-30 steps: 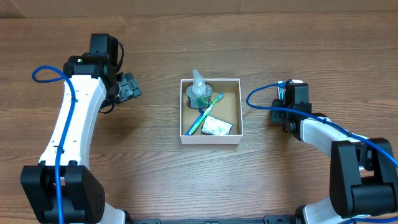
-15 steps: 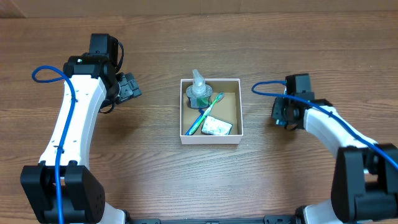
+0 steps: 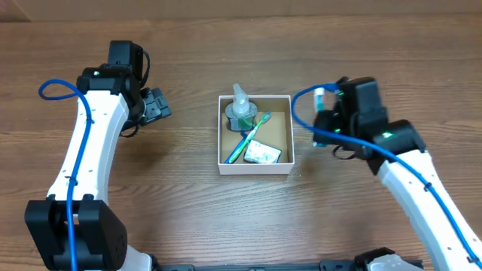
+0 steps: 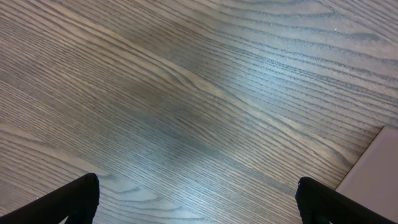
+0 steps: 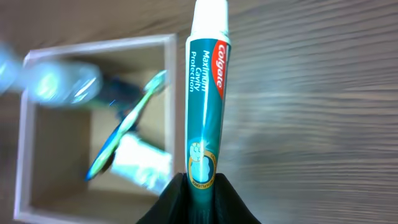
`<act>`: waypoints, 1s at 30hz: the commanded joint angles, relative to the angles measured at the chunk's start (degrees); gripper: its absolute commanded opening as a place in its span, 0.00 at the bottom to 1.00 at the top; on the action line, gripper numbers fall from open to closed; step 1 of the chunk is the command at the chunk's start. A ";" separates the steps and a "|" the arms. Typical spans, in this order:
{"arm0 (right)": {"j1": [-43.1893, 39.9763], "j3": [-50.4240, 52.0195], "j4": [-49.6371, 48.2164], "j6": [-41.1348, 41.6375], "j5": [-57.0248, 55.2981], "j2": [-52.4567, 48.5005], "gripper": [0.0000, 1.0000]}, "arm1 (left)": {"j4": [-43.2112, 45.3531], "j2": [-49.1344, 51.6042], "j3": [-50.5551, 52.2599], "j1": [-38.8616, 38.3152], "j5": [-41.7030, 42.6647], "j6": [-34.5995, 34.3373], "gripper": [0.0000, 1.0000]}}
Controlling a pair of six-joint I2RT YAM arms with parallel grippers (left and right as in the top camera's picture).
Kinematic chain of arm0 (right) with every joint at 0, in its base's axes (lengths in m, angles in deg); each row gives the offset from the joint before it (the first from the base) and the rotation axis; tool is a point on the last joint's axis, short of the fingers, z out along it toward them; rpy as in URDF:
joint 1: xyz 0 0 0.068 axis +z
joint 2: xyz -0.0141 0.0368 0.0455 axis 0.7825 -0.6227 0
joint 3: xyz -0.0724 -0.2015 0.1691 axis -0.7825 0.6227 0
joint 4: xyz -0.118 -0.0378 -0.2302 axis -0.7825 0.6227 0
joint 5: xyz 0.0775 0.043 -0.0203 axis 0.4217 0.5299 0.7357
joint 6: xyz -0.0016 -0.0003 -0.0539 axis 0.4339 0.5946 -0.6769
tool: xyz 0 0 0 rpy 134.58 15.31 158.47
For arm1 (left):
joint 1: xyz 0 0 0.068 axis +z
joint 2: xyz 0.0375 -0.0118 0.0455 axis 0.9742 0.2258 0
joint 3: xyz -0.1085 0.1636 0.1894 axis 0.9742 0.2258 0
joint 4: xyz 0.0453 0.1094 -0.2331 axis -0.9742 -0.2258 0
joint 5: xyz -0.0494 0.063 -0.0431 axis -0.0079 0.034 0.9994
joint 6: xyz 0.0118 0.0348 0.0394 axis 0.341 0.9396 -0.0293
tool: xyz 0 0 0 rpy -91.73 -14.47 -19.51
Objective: Pack container
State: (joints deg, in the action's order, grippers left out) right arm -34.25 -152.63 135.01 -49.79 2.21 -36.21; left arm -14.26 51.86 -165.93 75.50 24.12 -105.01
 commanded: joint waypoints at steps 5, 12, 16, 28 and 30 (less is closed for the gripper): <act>11.13 -0.13 -5.38 2.05 0.00 -3.21 0.15 | 0.07 -1.36 -1.18 0.22 -0.55 0.07 1.00; 13.09 -0.11 -9.40 2.25 0.24 -9.46 0.37 | 0.07 -1.36 -1.18 0.22 -0.55 0.07 1.00; 13.07 -0.15 -9.66 2.21 0.22 -10.45 0.77 | 0.07 -1.36 -1.18 0.22 -0.52 0.07 1.00; 12.26 -7.06 2.14 6.08 -9.53 13.00 1.00 | 0.07 -1.36 -1.18 0.22 -0.55 0.07 1.00; 12.26 -7.06 5.44 7.96 -11.54 20.41 1.00 | 0.07 -1.36 -1.18 0.22 -0.52 0.04 1.00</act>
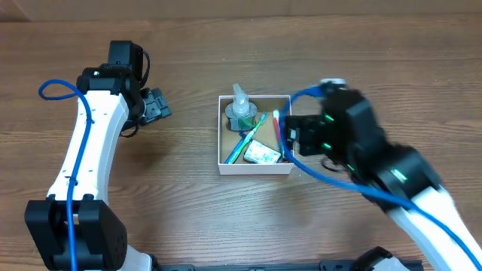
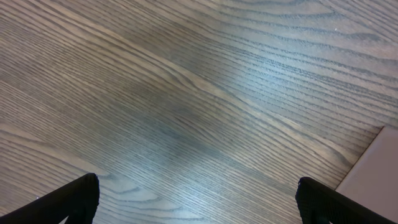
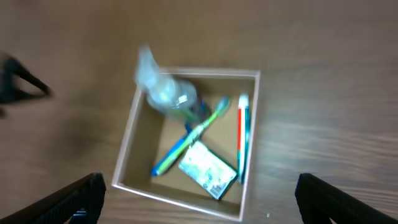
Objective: Pack container
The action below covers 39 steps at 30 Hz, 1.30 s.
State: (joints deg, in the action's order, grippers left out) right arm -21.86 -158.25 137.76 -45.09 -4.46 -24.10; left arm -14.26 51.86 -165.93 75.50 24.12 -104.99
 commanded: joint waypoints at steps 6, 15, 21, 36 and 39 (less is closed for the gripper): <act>-0.13 -1.44 12.87 4.83 -5.05 31.95 1.00 | 0.07 -1.36 -1.18 0.22 -0.52 0.04 1.00; -0.11 -1.20 24.28 4.79 -7.15 45.24 1.00 | 0.07 -1.36 -1.18 0.22 -0.55 0.04 1.00; -0.11 -1.09 24.57 4.79 -7.15 45.24 1.00 | 0.07 -1.36 -1.18 0.22 -0.55 0.04 1.00; -5.31 1.55 19.93 1.16 -11.80 46.16 1.00 | 0.07 -1.36 -1.18 0.22 -0.52 0.02 1.00; -12.17 4.48 14.12 -2.99 -10.34 48.11 1.00 | 0.07 -1.36 -1.18 0.22 -0.55 0.04 1.00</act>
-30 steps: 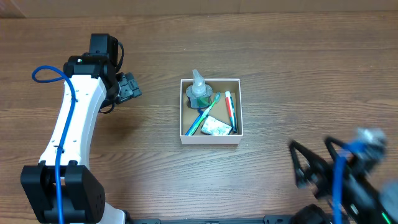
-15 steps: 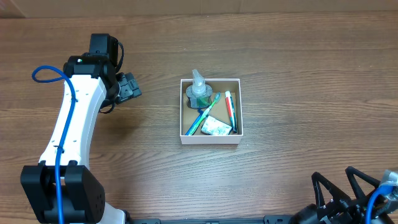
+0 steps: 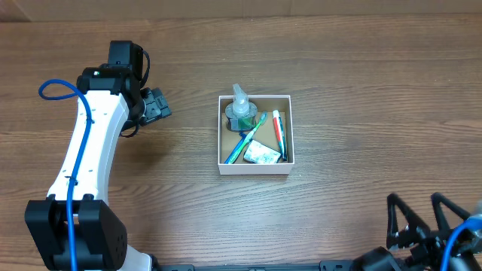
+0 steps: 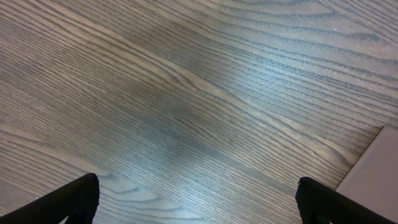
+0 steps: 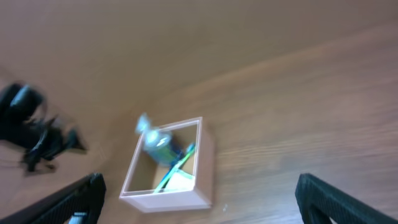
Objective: Pack container
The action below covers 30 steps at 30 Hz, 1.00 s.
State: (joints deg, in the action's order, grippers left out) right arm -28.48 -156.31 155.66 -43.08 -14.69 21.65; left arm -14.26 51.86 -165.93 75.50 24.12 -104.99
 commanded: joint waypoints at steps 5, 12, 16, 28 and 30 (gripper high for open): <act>-13.20 11.72 -21.64 -16.63 7.78 8.59 1.00 | 0.07 -1.36 -1.18 0.22 -0.52 0.04 1.00; -14.40 32.72 -45.09 -17.70 9.38 16.37 1.00 | 0.07 -1.36 -1.18 0.22 -0.52 0.04 1.00; -14.40 46.23 -58.58 -18.14 14.62 17.40 1.00 | 0.07 -1.36 -1.18 0.22 -0.55 0.04 1.00; -16.41 63.25 -75.84 -18.58 15.61 17.97 1.00 | 0.07 -1.36 -1.18 0.22 -0.55 0.04 1.00; -17.29 64.72 -77.40 -18.58 15.61 17.97 1.00 | 0.07 -1.36 -1.18 0.22 -0.52 0.04 1.00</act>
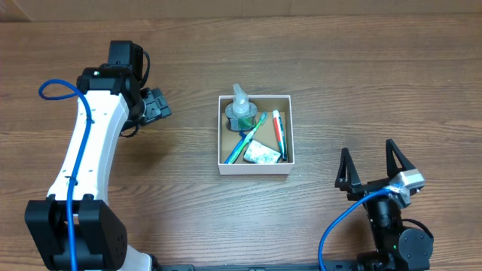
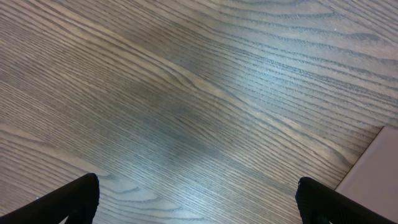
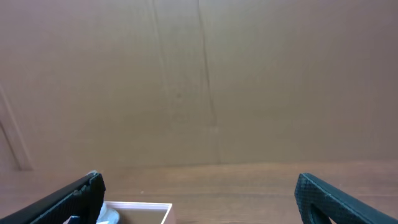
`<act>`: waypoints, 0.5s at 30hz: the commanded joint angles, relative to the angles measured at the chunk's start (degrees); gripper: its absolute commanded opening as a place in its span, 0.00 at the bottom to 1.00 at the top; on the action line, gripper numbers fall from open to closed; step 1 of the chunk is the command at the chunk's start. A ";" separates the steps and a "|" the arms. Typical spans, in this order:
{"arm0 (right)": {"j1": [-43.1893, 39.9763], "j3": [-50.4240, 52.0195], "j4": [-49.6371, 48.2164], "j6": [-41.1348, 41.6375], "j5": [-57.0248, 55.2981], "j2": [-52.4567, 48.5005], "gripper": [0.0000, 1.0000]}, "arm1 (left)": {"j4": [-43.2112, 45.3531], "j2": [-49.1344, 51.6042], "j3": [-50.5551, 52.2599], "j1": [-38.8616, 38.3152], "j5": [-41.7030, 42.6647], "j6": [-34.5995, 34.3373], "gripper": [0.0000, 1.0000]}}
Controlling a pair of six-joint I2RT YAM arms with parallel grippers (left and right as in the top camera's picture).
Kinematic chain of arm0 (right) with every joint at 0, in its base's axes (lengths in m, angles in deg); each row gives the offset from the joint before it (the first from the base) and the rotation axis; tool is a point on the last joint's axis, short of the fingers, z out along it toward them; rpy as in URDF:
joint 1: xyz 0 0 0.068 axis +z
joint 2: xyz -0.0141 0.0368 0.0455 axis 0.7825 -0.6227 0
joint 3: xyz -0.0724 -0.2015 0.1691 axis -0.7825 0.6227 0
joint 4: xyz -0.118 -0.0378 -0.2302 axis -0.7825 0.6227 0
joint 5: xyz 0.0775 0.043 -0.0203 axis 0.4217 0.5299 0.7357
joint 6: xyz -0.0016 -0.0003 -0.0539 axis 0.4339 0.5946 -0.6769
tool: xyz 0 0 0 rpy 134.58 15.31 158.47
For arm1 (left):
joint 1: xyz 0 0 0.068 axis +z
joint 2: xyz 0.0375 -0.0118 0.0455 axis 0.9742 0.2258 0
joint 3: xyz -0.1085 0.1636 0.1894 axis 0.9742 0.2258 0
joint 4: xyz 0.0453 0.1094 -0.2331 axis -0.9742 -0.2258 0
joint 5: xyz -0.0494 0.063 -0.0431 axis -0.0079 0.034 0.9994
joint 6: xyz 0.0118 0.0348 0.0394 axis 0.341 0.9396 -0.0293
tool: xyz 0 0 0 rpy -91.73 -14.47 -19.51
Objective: Pack container
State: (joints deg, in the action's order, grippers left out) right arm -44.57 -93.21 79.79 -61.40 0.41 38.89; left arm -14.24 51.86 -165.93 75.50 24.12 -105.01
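A white open box [image 1: 292, 143] sits mid-table. Inside it lie a clear pump bottle [image 1: 241, 109], a blue-green toothbrush [image 1: 247, 138], a white packet [image 1: 262, 155] and a red-green toothpaste tube [image 1: 278, 134] along the right wall. My right gripper [image 1: 373, 165] is open and empty, low at the front right, well clear of the box; its view catches the box's far rim [image 3: 140, 205]. Left of the box, my left gripper [image 1: 154, 105] hovers open and empty over bare wood, with the box corner [image 2: 373, 171] at the edge of its view.
Wood-grain table [image 1: 361, 68] all round the box. A brown cardboard wall [image 3: 199, 81] stands behind the table. A blue cable [image 1: 53, 86] loops off the left arm.
The right arm has drawn back and settled at the front right with its fingers pointing up and level toward the box. Its gripper stays open. The left arm and box contents are unchanged.
My right gripper held the toothpaste tube to the right of the box. A second later the tube lay inside along the right wall and the gripper was open above it. Then the arm stood at the table's front right corner, where it now rests. The left arm never moved.
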 commanded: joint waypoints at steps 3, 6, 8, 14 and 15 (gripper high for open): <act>-2.80 3.15 -1.79 -0.24 0.52 0.74 1.00 | 0.04 -1.36 -1.18 0.22 -0.52 0.07 1.00; -3.65 4.33 -1.77 -0.28 0.52 0.74 1.00 | 0.04 -1.36 -1.18 0.22 -0.52 0.07 1.00; -3.69 4.72 -1.11 -1.16 0.57 0.74 1.00 | 0.04 -1.36 -1.18 0.22 -0.55 0.07 1.00; -3.67 4.72 4.02 -8.02 3.48 0.74 1.00 | 0.04 -1.36 -1.18 0.22 -0.55 0.07 1.00; -3.67 4.72 5.07 -9.11 3.96 0.74 1.00 | 0.04 -1.36 -1.18 0.22 -0.52 0.07 1.00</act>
State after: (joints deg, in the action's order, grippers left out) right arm -47.80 -89.10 83.36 -65.66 2.01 39.00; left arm -14.26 51.86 -165.93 75.50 24.12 -104.99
